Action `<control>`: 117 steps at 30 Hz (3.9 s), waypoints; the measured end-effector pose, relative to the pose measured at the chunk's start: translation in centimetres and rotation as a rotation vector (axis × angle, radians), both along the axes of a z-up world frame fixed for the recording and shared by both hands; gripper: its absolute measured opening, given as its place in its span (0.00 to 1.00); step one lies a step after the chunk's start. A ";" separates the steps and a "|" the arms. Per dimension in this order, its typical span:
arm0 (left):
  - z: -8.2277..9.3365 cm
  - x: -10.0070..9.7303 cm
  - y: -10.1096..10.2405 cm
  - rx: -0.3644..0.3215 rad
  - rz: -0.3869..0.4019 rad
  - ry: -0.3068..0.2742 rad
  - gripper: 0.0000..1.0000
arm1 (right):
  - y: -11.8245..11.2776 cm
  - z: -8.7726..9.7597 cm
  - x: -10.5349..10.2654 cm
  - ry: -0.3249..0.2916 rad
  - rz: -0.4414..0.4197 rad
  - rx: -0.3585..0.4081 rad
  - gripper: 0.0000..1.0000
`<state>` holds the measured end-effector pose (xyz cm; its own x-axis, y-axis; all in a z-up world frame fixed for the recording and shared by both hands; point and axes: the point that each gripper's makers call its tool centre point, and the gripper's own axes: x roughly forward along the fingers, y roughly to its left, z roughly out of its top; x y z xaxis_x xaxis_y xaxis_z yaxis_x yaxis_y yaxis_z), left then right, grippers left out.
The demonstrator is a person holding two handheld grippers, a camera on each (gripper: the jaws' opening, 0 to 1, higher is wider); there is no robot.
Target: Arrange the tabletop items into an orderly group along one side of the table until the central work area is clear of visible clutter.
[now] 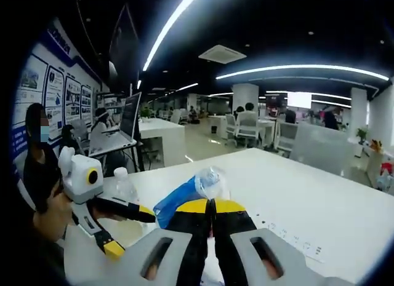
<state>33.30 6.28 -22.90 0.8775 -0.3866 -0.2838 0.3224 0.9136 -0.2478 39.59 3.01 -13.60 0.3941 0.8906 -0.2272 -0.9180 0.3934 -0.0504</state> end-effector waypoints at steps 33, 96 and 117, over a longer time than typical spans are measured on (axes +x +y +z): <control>3.3 0.2 1.4 0.062 0.062 -0.253 0.01 | -3.0 1.5 -1.1 -0.019 -0.017 0.069 0.00; 1.9 1.0 -10.8 0.209 -0.209 -0.195 0.00 | -18.3 -7.4 -4.4 -0.062 -0.340 -0.083 0.00; 0.8 1.5 -15.5 0.212 -0.287 -0.205 0.00 | -22.8 -8.7 -4.5 -0.052 -0.422 -0.090 0.00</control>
